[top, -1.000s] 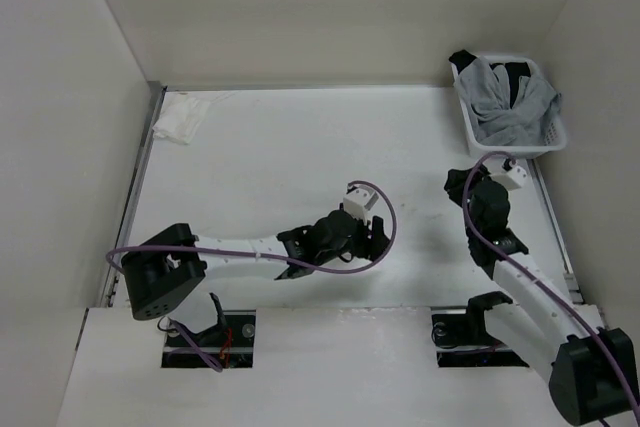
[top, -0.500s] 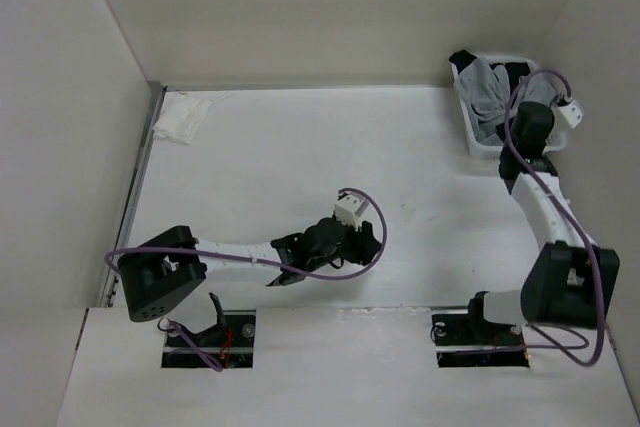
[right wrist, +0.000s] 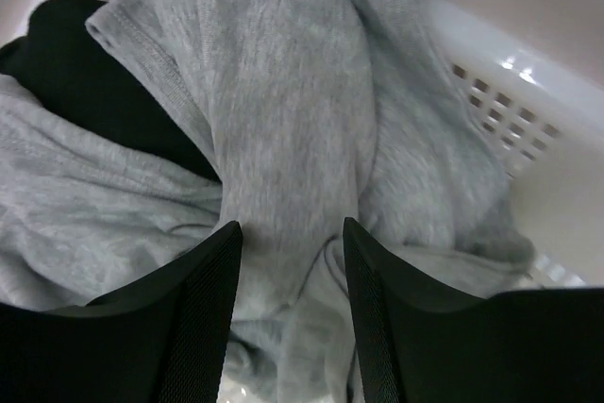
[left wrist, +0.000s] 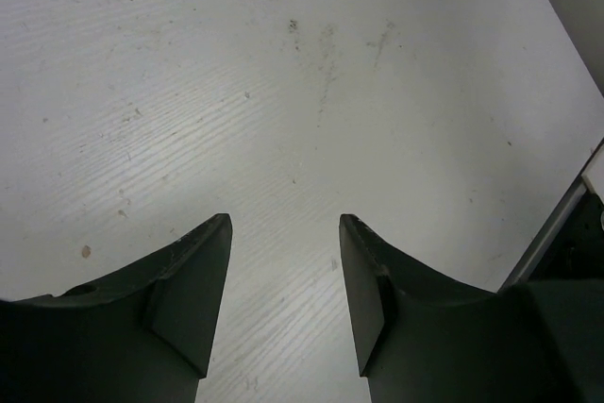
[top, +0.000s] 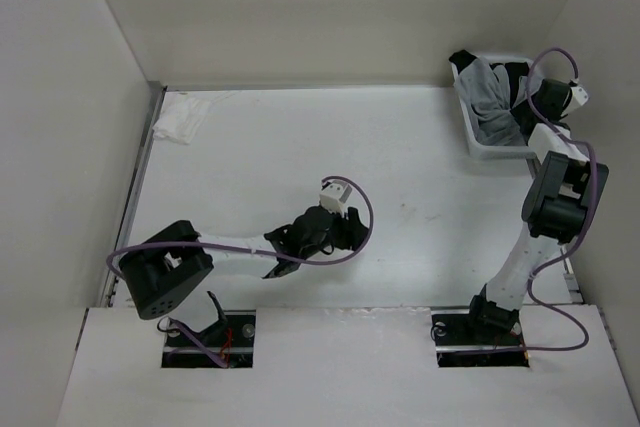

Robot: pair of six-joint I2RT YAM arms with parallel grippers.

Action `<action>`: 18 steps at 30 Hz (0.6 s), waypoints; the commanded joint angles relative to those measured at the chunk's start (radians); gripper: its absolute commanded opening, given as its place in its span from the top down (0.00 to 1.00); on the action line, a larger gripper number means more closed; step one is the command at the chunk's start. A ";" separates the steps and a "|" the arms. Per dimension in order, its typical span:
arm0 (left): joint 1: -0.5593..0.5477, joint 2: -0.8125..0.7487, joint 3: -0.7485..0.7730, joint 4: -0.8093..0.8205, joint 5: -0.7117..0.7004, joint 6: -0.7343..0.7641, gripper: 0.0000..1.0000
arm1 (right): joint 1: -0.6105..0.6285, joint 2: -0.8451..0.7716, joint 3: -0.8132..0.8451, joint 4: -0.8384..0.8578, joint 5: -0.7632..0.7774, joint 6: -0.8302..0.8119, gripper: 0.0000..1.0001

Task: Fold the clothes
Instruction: Grab the tank top from the pile, then move the tank top to the center of the board

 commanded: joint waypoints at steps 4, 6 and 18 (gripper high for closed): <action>0.009 0.062 0.020 0.080 0.081 -0.037 0.52 | -0.012 0.061 0.128 0.039 -0.124 -0.022 0.64; 0.004 0.069 0.023 0.083 0.086 -0.037 0.52 | -0.012 0.055 0.128 0.039 -0.112 -0.017 0.90; 0.035 0.005 -0.010 0.084 0.019 -0.049 0.54 | 0.304 -0.894 -0.372 0.309 0.151 -0.078 1.00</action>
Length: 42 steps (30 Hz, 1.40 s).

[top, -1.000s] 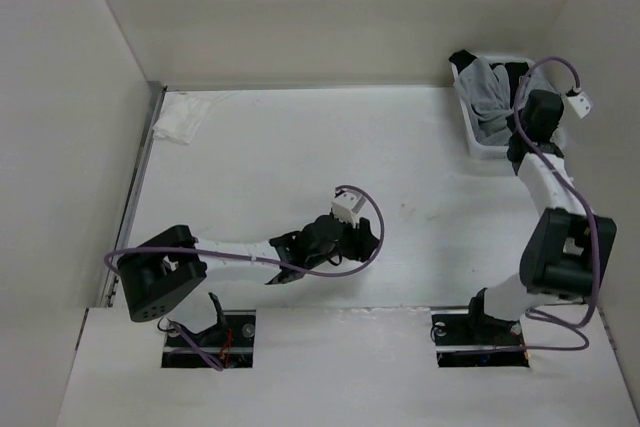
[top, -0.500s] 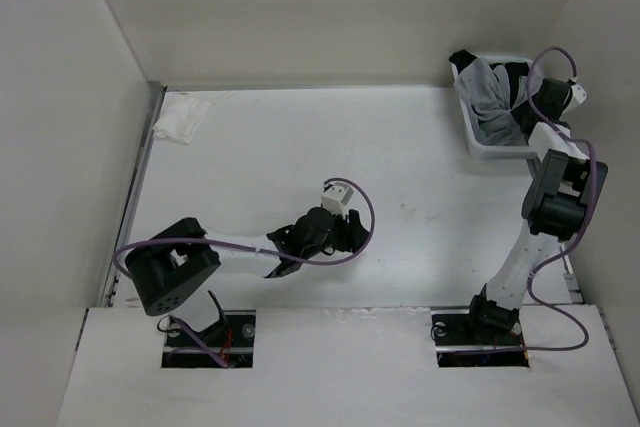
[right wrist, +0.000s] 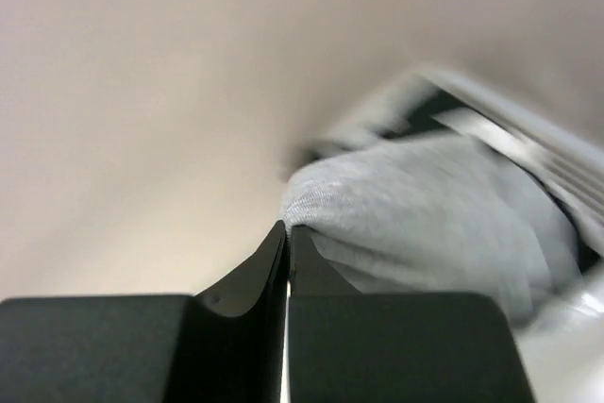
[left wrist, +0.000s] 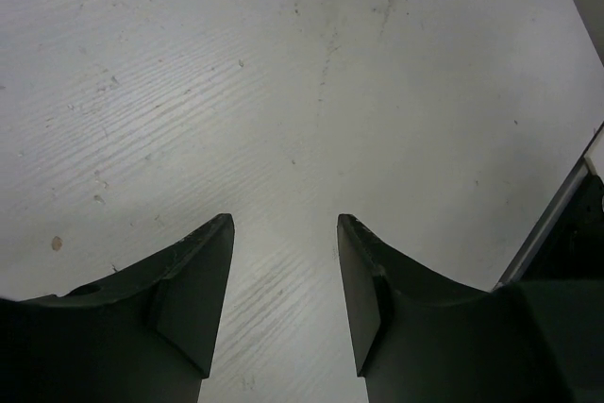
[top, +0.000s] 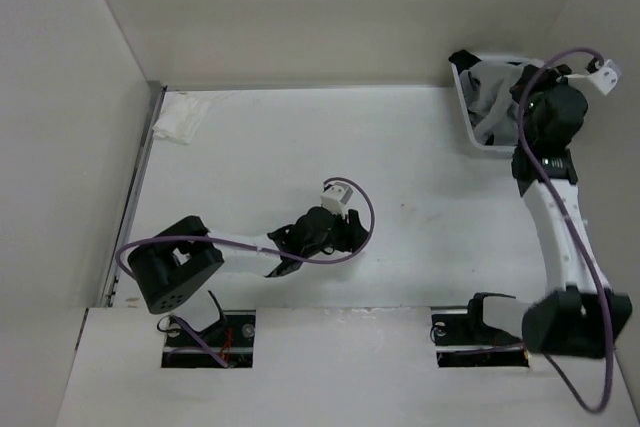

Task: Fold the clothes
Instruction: Move the tank top to the center of the board

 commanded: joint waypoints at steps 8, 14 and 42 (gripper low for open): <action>0.135 -0.385 -0.089 -0.047 -0.165 -0.052 0.55 | 0.745 -0.614 0.010 -0.069 0.257 -0.138 1.00; 0.287 -0.585 -0.116 -0.216 -0.165 -0.092 0.54 | 1.138 -0.501 -0.032 -0.059 0.314 -0.103 0.97; 0.500 -0.741 -0.142 -0.440 -0.111 -0.203 0.56 | 1.336 -0.468 -0.091 -0.212 0.365 0.255 0.98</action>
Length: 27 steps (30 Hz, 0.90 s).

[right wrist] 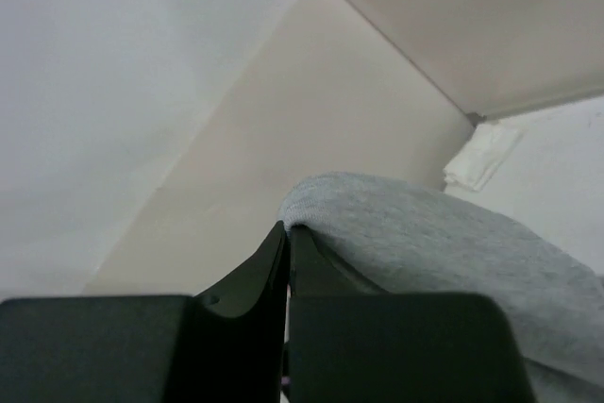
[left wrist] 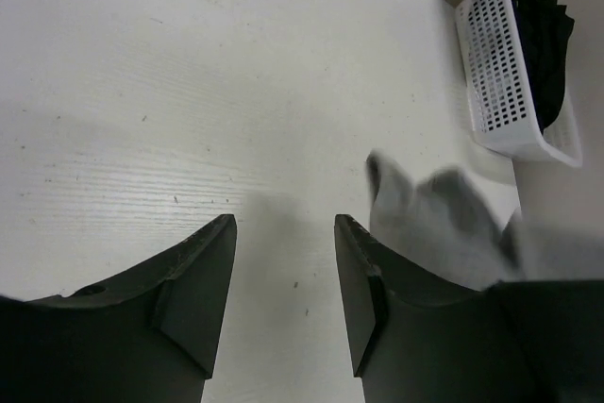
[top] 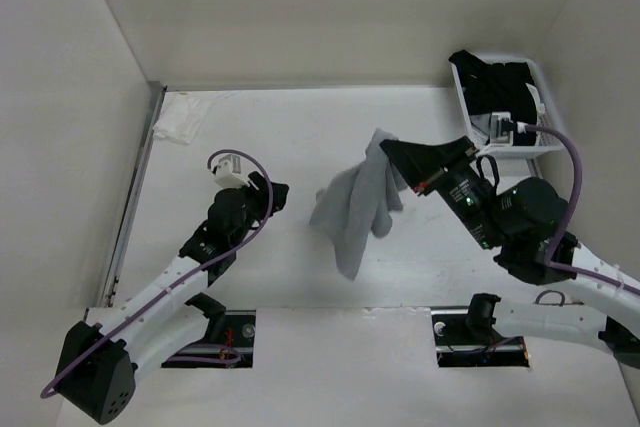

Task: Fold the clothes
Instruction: Move the tank top to the center of the board

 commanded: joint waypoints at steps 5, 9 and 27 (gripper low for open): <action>-0.035 0.035 -0.059 -0.004 0.003 -0.022 0.53 | -0.101 -0.199 -0.603 -0.260 0.064 0.477 0.86; -0.110 0.120 -0.079 -0.013 0.013 -0.010 0.52 | -0.242 -0.187 -0.707 -0.271 -0.079 0.412 0.64; -0.373 0.466 0.026 -0.023 0.181 0.054 0.80 | -0.345 0.353 -0.565 -0.153 -0.040 0.068 0.36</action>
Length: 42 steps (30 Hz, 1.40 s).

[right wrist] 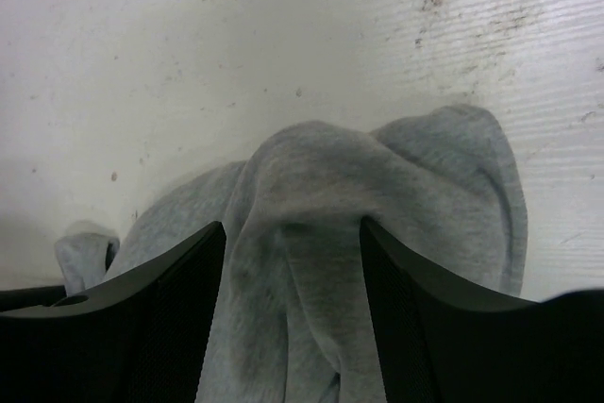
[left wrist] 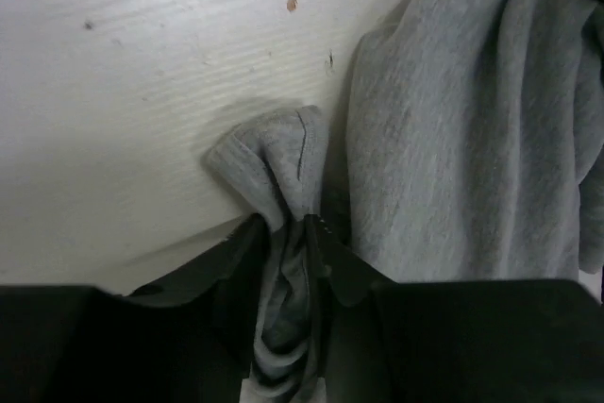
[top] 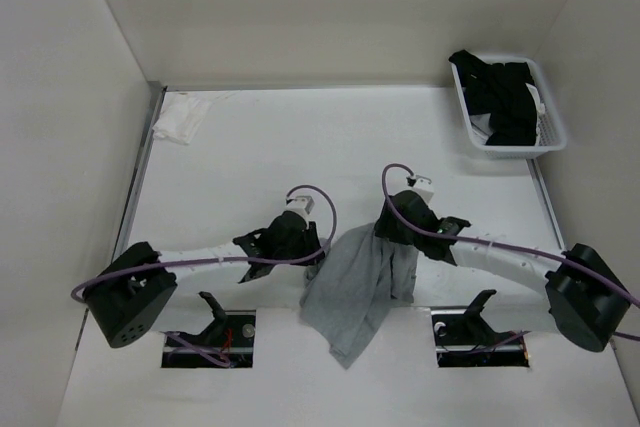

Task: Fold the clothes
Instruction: Move the tank top to the center of the board, then flatten the tank top out

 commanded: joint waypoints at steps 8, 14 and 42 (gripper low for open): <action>0.310 0.264 0.380 0.178 -0.149 0.026 1.00 | -0.118 0.115 0.052 0.173 0.049 -0.045 0.38; 0.422 0.471 0.689 0.164 -0.142 0.033 0.93 | -0.199 0.230 0.103 0.274 -0.047 -0.092 0.36; 0.491 -0.276 -0.075 -0.175 -0.220 -0.098 0.67 | -0.200 0.114 0.158 0.400 -0.111 -0.183 0.87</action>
